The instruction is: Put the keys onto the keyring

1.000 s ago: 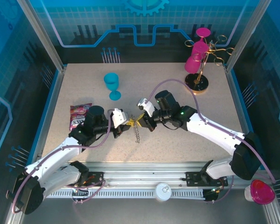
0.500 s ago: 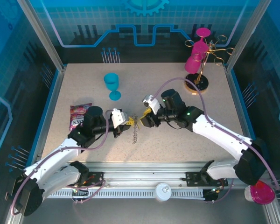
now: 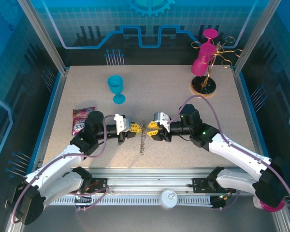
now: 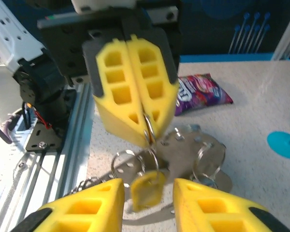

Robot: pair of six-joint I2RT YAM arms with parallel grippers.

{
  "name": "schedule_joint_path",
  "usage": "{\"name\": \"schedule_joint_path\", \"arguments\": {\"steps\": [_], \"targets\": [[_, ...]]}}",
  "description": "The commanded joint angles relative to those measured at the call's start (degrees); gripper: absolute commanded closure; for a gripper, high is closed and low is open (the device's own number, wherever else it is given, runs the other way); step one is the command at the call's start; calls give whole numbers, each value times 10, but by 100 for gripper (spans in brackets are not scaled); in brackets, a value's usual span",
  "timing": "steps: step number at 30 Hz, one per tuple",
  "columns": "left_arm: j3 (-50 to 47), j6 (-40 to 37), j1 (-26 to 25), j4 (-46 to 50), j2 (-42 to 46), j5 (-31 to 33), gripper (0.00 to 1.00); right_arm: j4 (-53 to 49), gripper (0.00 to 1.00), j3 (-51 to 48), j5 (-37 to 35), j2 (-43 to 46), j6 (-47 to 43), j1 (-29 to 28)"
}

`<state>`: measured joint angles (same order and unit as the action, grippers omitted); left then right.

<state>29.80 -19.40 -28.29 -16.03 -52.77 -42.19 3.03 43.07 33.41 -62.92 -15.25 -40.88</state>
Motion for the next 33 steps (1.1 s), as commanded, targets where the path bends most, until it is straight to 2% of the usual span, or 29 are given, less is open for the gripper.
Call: {"name": "schedule_joint_path", "arguments": {"steps": [1, 10, 14, 22, 26, 28, 30, 33], "targets": [[-7, 5, 0, -41, 4, -29, 100, 47, 70, -3, 16, 2, -19, -8], [-10, 4, 1, -40, 8, -36, 100, 72, 68, 3, -6, -20, -12, -23], [-11, 5, 1, -44, 6, -38, 100, 92, 71, 2, 7, -27, 4, -25], [-12, 8, 1, -51, 7, -40, 100, 91, 84, 3, 14, -37, 2, -28], [-15, 13, 0, -61, 7, -35, 100, 72, 100, 13, 20, -41, -8, -29], [-14, 13, 1, -53, 7, -16, 100, 52, 100, 22, 15, -41, -20, -30], [-3, -7, 1, -13, 8, 6, 87, 16, 100, 35, 3, -39, -43, -31], [21, -48, -1, 66, 8, 26, 84, -79, 100, 70, -15, -45, -95, -37]]}}
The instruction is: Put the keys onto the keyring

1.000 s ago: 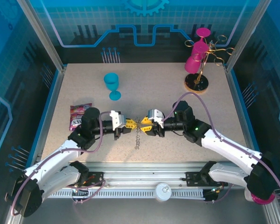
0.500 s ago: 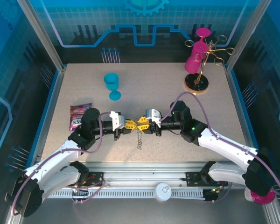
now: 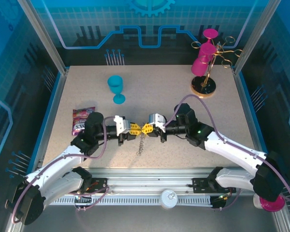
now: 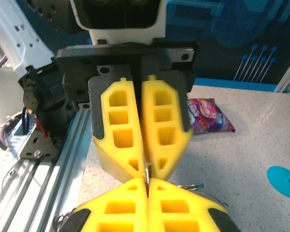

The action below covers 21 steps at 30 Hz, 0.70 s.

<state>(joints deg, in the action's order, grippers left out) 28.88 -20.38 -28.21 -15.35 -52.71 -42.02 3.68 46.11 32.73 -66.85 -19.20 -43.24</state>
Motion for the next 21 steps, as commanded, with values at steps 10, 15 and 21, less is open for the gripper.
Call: {"name": "schedule_joint_path", "arguments": {"steps": [10, 15, 21], "targets": [[56, -91, -17, 140, -1, 52, 93, -345, 100, 201, -90, -86, -177, -60], [51, -92, -17, 132, 7, 53, 100, -338, 100, 212, -85, -87, -159, -59], [28, -76, -16, 90, 22, 41, 100, -207, 67, 125, -37, -23, -59, -7]]}}
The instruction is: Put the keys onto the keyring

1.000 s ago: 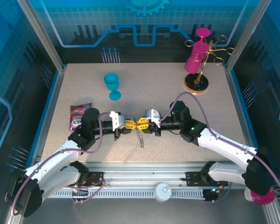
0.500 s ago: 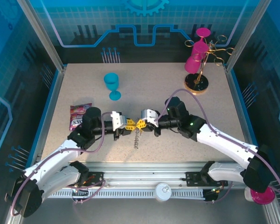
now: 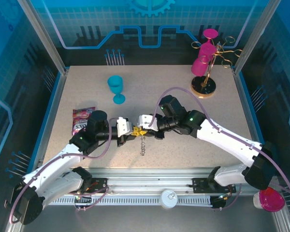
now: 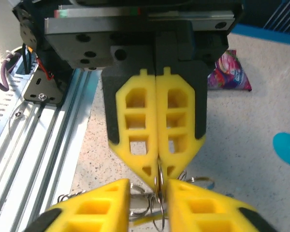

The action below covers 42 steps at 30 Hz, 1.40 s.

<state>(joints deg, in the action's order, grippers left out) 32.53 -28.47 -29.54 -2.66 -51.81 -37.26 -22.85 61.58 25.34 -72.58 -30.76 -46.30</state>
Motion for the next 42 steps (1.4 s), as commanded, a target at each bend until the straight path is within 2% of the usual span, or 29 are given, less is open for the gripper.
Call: {"name": "schedule_joint_path", "arguments": {"steps": [1, 7, 10, 13, 20, 25, 29, 34, 42], "targets": [[-11, 6, -3, -41, 14, -9, 100, 68, 66, -41, 41, 40, 66, 29], [-17, 11, -3, -56, 17, -16, 100, 98, 65, -78, 50, 45, 101, 37], [-16, 12, -3, -55, 17, -16, 100, 104, 67, -79, 55, 41, 108, 37], [-16, 13, -3, -56, 17, -18, 100, 105, 73, -77, 61, 37, 109, 37], [-19, 22, -3, -66, 21, -22, 100, 87, 94, -69, 49, 24, 105, 39], [-26, 38, -3, -85, 29, -38, 100, 68, 100, -58, 45, 7, 103, 39], [-27, 44, -3, -99, 29, -41, 100, 70, 97, -52, 52, 0, 104, 37], [-30, 43, -3, -100, 23, -38, 100, 118, 77, -82, 46, 39, 100, 39], [-28, 45, -3, -103, 15, -42, 100, 168, 72, -105, 61, 62, 81, 33]]}}
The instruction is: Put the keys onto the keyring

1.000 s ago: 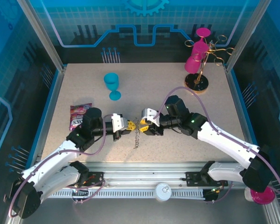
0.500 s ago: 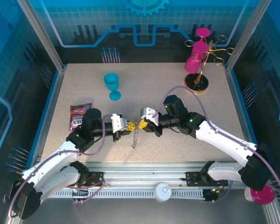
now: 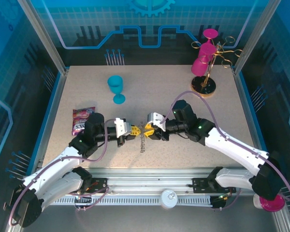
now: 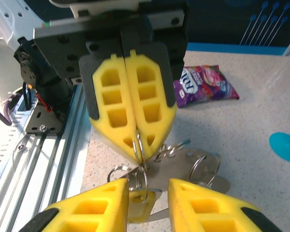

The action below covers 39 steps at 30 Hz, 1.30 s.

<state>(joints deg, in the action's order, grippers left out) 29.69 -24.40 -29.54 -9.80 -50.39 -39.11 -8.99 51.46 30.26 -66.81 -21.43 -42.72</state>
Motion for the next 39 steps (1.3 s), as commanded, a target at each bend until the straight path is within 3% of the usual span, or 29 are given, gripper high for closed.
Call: {"name": "schedule_joint_path", "arguments": {"steps": [1, 16, 22, 28, 33, 35, 39], "targets": [[1, 5, -3, -31, 0, -24, 100, 31, 71, -2, 14, 2, -14, -4], [4, 9, -3, -38, -4, -28, 100, 44, 76, 14, 22, -33, -20, -22], [3, 9, -3, -33, -7, -28, 100, 52, 82, 17, 27, -37, -18, -24], [6, -7, -3, -6, -7, -20, 100, 33, 100, 18, 27, -30, -31, -23], [12, -18, -3, 14, -6, -15, 100, -8, 100, 28, 28, -27, -52, -22], [15, -17, -3, 17, -7, -8, 82, -31, 100, 37, 23, -31, -59, -21], [29, -34, -3, 48, -4, -2, 80, -102, 100, 70, -11, -49, -84, -24]]}}
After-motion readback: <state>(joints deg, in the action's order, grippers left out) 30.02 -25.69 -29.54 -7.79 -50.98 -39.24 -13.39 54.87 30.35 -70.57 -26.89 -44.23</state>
